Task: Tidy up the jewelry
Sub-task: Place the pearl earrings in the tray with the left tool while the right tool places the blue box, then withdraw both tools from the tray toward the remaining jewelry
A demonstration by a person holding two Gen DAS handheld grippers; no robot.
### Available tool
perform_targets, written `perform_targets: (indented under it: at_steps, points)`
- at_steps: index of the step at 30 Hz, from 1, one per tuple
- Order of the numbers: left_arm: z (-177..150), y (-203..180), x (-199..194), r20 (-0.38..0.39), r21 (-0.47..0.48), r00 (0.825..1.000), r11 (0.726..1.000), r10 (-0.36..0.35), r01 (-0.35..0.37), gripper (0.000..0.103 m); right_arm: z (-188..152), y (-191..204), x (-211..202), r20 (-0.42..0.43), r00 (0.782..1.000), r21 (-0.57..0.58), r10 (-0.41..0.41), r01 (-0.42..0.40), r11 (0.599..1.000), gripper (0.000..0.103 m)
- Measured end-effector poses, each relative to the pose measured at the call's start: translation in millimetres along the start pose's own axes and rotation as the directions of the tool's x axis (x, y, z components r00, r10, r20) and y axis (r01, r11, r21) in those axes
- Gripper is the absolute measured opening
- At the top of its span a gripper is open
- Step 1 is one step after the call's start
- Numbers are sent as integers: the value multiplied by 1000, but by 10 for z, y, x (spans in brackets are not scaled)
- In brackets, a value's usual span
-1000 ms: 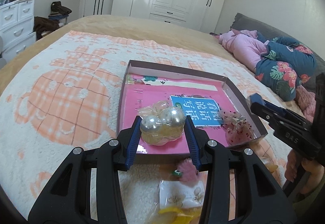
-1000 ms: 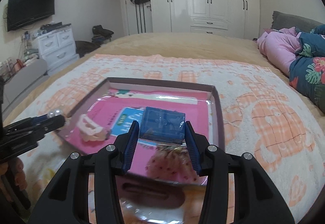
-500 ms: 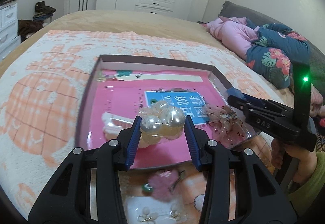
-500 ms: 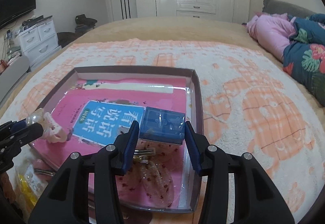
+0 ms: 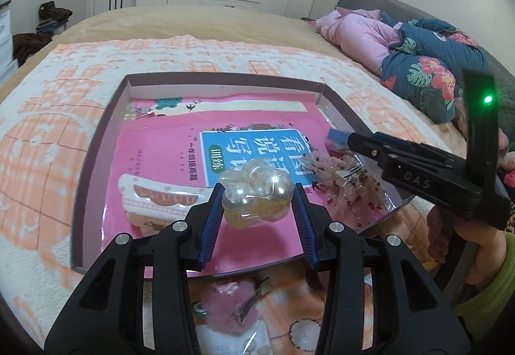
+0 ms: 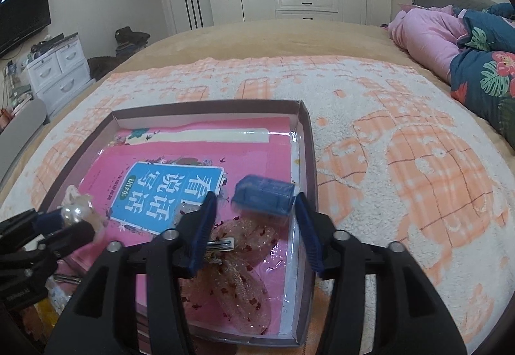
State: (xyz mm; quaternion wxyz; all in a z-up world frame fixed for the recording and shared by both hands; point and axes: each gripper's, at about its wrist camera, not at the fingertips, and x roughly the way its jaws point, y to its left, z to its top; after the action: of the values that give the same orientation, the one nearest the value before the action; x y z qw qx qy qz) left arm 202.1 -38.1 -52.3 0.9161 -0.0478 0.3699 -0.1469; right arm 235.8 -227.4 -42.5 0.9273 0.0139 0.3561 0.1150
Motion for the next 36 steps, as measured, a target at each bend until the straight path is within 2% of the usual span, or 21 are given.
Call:
perform_targets:
  at_steps: [7, 9, 16, 25, 26, 30, 31, 36]
  points:
    - [-12, -15, 38, -12, 2, 1000, 1000, 4, -4, 35, -4, 36, -247, 65, 998, -22, -9, 11, 1000, 63]
    - [-12, -12, 19, -4, -3, 1000, 1000, 10, -10, 40, -11, 34, -331, 86, 996, -21, -9, 10, 1000, 66]
    - [14, 15, -79, 18, -16, 1000, 1000, 21, -20, 47, -37, 37, -561, 133, 991, -19, -10, 13, 1000, 77]
    - [23, 27, -292, 66, -36, 997, 999, 39, -37, 66, -90, 35, -826, 194, 981, -10, -30, 33, 999, 88]
    - [24, 28, -319, 73, -38, 996, 998, 42, -40, 73, -97, 35, -844, 198, 980, -11, -32, 35, 999, 88]
    - [26, 29, -454, 107, -47, 993, 998, 51, -46, 86, -121, 37, -955, 225, 974, -7, -39, 42, 999, 92]
    - [27, 26, -486, 115, -48, 992, 998, 56, -51, 92, -125, 37, -984, 233, 972, -8, -40, 43, 999, 93]
    - [27, 22, -637, 153, -48, 986, 997, 72, -65, 92, -135, 53, -1114, 261, 965, -11, -37, 41, 999, 94]
